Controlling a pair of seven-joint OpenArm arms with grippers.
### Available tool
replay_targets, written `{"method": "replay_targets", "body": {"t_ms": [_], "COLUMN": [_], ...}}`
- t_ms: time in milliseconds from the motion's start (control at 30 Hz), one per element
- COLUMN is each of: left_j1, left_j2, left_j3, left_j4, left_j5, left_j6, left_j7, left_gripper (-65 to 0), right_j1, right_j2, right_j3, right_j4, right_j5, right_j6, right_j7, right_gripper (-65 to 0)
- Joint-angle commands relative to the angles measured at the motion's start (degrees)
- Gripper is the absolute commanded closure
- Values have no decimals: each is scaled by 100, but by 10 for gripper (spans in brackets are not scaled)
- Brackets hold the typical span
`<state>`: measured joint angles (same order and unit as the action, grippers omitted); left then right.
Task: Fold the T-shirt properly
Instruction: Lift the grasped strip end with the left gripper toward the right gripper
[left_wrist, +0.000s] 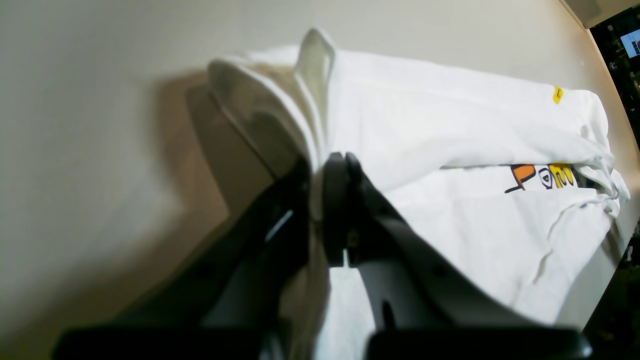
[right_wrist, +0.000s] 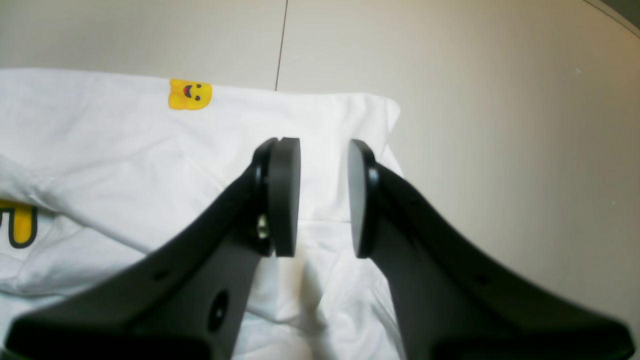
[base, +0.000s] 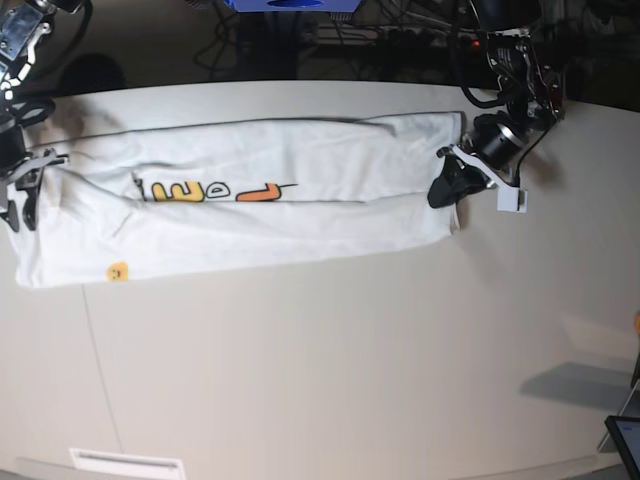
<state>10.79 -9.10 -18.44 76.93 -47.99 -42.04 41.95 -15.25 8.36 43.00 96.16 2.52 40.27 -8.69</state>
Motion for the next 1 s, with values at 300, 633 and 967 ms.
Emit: {"method": "replay_targets", "body": {"t_ms": [300, 633, 967], "left_j1": [157, -19, -582], "left_j2": [-26, 352, 1055], "left_j3": [-7, -7, 521], "left_j4": [1209, 2642, 2659], "left_j5": [223, 214, 205], "left_j6": [446, 991, 1615], "left_j7": [662, 1673, 2306], "left_gripper": [0, 0, 0], "right_j1": [78, 78, 52], "right_j2": [100, 91, 91], "right_j3": [3, 3, 38], "right_j4": [94, 103, 103], "right_j5": [95, 104, 104], "right_j6": [-27, -27, -27], "right_j7": [-138, -138, -138], "right_gripper": [-161, -160, -160]}}
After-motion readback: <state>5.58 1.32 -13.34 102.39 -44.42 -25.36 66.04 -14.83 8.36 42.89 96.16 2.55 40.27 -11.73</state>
